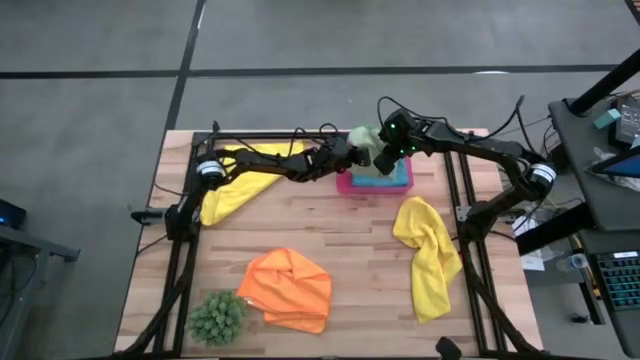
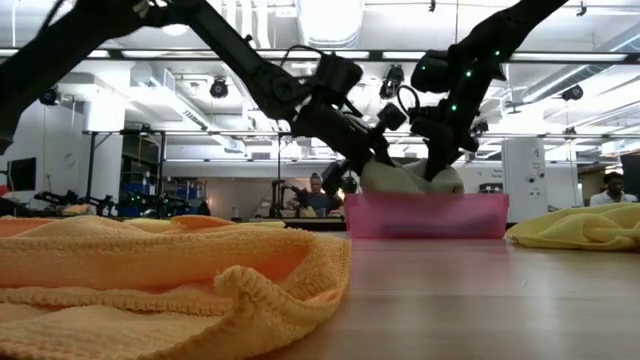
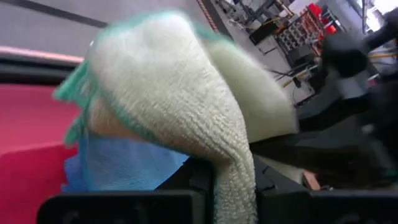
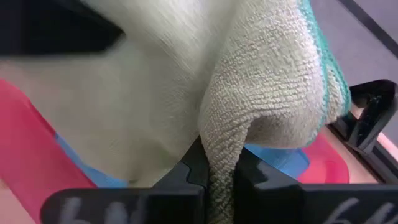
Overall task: Fold microfiber towels
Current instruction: Put the folded green microfiber cloth into the red bin
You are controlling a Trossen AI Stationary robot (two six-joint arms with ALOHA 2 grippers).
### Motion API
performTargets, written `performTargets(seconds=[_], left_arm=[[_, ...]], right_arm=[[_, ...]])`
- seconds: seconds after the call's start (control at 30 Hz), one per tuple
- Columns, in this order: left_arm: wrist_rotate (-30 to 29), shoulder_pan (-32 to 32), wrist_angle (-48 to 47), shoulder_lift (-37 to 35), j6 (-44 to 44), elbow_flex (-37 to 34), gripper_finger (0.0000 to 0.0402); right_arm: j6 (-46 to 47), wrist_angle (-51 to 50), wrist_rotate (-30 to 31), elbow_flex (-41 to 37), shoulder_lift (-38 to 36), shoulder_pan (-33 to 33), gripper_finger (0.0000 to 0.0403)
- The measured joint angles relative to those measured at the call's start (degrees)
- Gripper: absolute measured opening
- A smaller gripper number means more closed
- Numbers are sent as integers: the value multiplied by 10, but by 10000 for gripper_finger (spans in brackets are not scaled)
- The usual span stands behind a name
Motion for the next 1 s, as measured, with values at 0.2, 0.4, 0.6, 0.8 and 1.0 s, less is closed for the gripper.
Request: performTargets(seconds=[0.2,0.4,0.6,0.8,1.0], left_arm=[[24,-2,-8,34,-1,37,18],[41,-2,-11,40,0,36,18],[43,-3,-11,40,-1,36,18],[44,-5,-12,40,-1,35,33],[52,-5,-17,40,-2,35,98]], right_arm=[[-3,-25,1,0,-12,-13,18],[0,-26,3,-3,0,-18,18],[15,-33,3,-3,-3,-18,18],[18,-39,3,-3,-4,-18,23],[30,-38,3,-3,-4,-18,57]])
